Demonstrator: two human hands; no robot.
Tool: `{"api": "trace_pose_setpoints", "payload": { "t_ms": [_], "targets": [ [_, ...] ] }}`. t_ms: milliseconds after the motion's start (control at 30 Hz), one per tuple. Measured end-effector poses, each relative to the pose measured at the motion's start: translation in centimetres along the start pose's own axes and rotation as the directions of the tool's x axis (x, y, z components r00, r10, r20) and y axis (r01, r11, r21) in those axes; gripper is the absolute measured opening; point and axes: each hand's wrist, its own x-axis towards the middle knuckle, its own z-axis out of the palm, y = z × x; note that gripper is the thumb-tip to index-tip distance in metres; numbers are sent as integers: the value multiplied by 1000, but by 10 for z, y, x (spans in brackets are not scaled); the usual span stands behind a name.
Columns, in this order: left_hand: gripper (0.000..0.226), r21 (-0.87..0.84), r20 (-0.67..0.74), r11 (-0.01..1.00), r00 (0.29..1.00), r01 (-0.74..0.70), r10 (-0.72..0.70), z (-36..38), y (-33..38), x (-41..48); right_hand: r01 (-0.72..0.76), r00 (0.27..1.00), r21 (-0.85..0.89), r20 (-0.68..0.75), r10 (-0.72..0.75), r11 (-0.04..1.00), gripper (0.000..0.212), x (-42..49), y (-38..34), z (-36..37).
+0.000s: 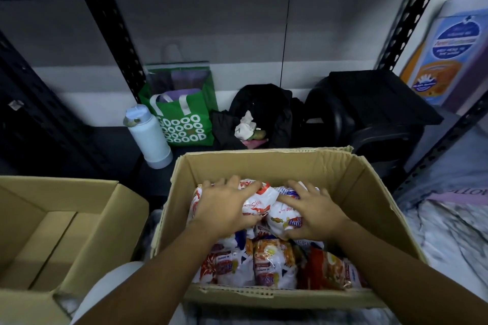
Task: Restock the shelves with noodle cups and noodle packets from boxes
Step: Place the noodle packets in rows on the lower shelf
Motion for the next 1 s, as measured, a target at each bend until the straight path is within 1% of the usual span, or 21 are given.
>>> {"api": "trace_pose_setpoints", "payload": {
  "t_ms": [133,300,400,500,567,667,733,867,1000],
  "targets": [
    [83,8,3,1000,1000,0,0,3,-1,6,-19,999,-15,-30,18,1000,80,7,-3,5],
    [82,1,24,1000,1000,13,-13,1,1,5,-34,999,23,17,33,999,78,11,0,3],
    [80,-55,46,998,999,25,-23,-8,0,2,-51,999,106,17,49,993,75,4,0,-5],
    [78,-126,52,992,999,15,-9,-27,-4,-8,-21,998,241,-60,36,970,69,-19,-2,-24],
    [79,-164,-3,986,1000,-11,11,-47,-7,-19,13,988,294,-149,32,956,67,-38,-3,-44],
    [76,-209,-170,976,985,-54,18,-92,-14,-29,44,959,334,-278,54,941,69,-60,-3,-90],
    [78,-229,-231,969,972,-92,38,-132,-20,-27,67,935,277,-353,36,959,70,-68,-4,-131],
    [85,-219,-347,965,936,-144,61,-221,-37,-12,87,892,176,-452,2,981,74,-76,-13,-226],
    [84,-252,-495,942,866,-220,70,-311,-53,-4,113,835,122,-550,-27,986,73,-82,-20,-321]
  ]
}}
